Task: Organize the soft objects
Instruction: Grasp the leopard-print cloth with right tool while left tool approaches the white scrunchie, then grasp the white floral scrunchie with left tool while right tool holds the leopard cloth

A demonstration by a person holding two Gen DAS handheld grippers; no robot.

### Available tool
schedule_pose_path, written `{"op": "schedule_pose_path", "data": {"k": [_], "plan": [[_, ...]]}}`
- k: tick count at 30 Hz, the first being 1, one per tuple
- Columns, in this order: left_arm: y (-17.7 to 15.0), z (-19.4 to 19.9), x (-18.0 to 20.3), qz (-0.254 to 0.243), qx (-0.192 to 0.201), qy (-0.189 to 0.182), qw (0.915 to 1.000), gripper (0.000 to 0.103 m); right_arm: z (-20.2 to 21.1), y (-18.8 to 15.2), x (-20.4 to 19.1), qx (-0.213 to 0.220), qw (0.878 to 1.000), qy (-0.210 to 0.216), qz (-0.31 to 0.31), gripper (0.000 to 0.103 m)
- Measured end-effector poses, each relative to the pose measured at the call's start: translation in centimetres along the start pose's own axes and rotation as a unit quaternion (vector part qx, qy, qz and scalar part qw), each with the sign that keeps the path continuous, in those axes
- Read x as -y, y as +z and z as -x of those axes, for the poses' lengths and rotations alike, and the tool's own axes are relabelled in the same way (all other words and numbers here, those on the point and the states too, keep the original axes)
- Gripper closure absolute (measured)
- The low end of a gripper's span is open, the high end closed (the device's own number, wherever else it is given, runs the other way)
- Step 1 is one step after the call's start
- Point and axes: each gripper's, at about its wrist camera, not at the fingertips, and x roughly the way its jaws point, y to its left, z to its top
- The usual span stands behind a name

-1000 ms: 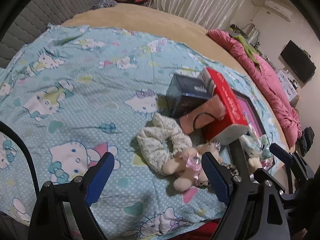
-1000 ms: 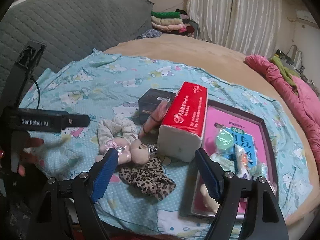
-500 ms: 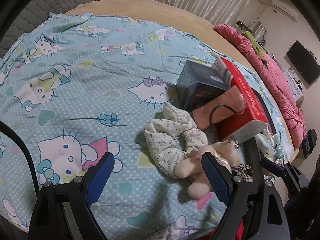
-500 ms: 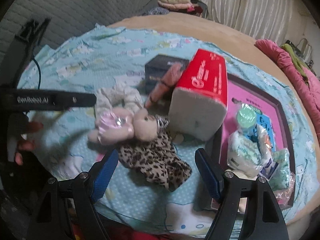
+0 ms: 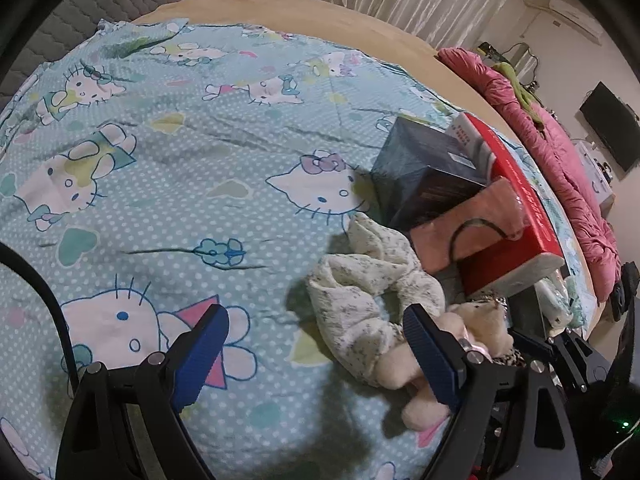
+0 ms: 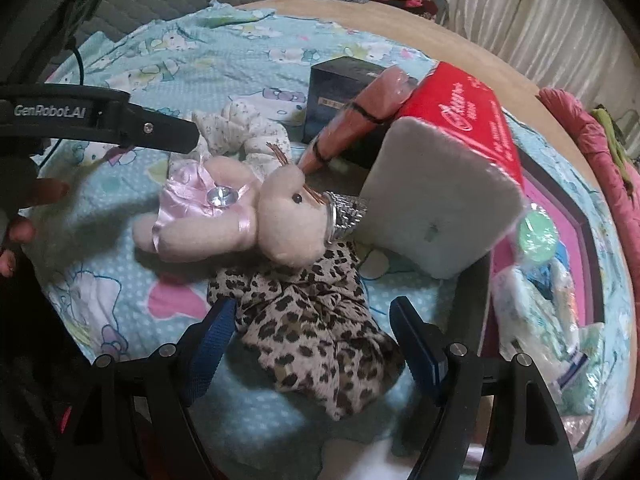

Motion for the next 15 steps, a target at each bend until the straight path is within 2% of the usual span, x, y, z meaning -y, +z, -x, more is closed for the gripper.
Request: {"op": "schedule_pose_path", "data": {"k": [4,5,7,9,11,15], "plan": [[0.3,-0.6,0.1,-0.002,0.001,-0.002,1.0,0.014,-0.1,0.1,-0.3,0.007,1.0,0.02,0.005,0.052],[0.4,-0.7,0.3,-0.004,0.001,-0.002,1.0,0.014,-0.1,0.2,-0.5,0.009,1.0,0.021,0.01,0.055],[0.6,-1.2,0.8,-0.015,0.003,0.002,0.9999,0.014,0.1,0.2,-1.0,0.017,0.999,0.023,0.019,0.073],[0.7,-1.6,1.1,-0.023,0.004,0.007,0.9997,0.014,0.6,0.2,-1.4,0.028,0.999,0.025,0.023,0.081],[0.8,-1.9,1.4,-0.03,0.007,0.008,0.9995,0.016,0.9,0.3,-1.6,0.035,0.999,0.028,0.024,0.084],[1.0,-2.4,1.3,-0.032,0.011,0.005,0.9994,0.032,1.4,0.2,-1.0,0.04,0.999,0.028,0.012,0.086]]}}
